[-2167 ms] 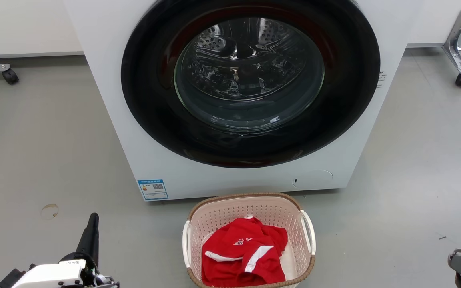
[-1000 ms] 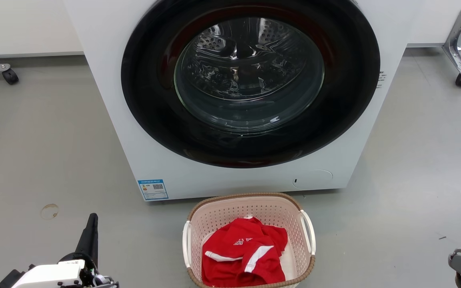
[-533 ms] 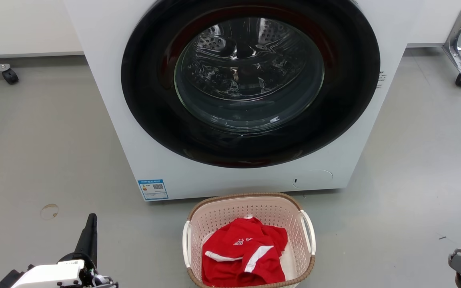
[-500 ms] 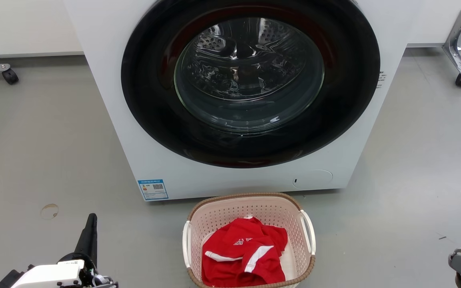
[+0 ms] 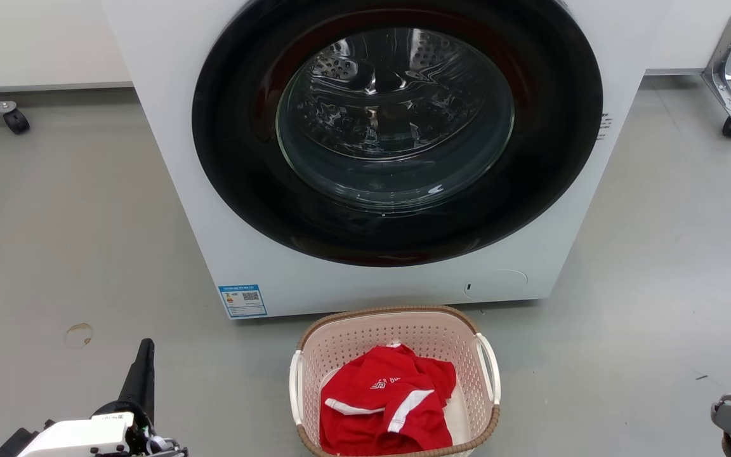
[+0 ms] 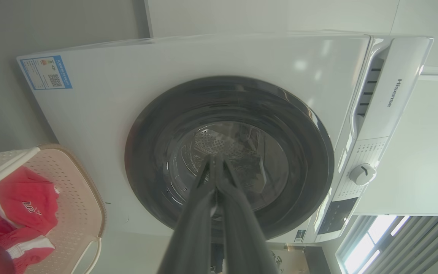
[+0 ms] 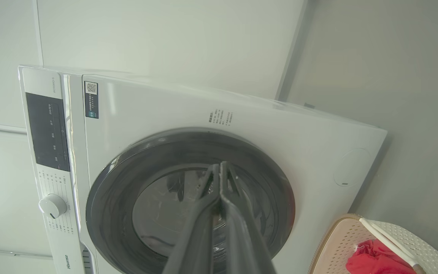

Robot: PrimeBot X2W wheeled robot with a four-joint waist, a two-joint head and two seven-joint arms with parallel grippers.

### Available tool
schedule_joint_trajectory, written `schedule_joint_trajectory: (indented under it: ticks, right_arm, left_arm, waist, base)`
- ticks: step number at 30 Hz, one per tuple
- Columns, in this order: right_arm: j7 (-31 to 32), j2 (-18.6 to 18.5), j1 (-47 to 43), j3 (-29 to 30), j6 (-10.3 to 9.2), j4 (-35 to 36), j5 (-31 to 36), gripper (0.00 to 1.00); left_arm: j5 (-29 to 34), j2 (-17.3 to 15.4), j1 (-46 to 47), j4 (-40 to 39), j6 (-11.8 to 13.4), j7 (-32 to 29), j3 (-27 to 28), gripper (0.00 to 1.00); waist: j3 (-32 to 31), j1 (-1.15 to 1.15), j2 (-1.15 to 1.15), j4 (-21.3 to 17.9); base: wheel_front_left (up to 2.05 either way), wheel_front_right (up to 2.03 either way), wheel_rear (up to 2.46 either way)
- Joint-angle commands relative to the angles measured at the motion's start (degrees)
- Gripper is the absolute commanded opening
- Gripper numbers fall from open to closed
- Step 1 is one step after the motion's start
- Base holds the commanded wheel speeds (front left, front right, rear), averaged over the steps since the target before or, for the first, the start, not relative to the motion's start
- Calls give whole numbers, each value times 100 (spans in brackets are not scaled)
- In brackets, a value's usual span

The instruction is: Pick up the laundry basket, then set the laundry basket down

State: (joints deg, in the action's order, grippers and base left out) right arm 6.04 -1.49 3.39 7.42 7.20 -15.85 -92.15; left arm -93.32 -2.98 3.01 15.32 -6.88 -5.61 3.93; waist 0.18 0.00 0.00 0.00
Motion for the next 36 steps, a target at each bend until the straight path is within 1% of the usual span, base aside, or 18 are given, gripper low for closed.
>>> schedule_joint_trajectory:
  ticks: [1,36]
  right_arm:
    - [47,-142,280,-87,29,183,1,0]
    - [49,-140,280,-86,29,182,2,0]
  left_arm:
    - [56,-44,311,-131,-60,-30,187,0]
    - [82,-22,314,-129,-60,-55,218,0]
  waist:
    - [0,0,0,0]
    - [0,0,0,0]
  base:
    - [0,0,0]
    - [0,0,0]
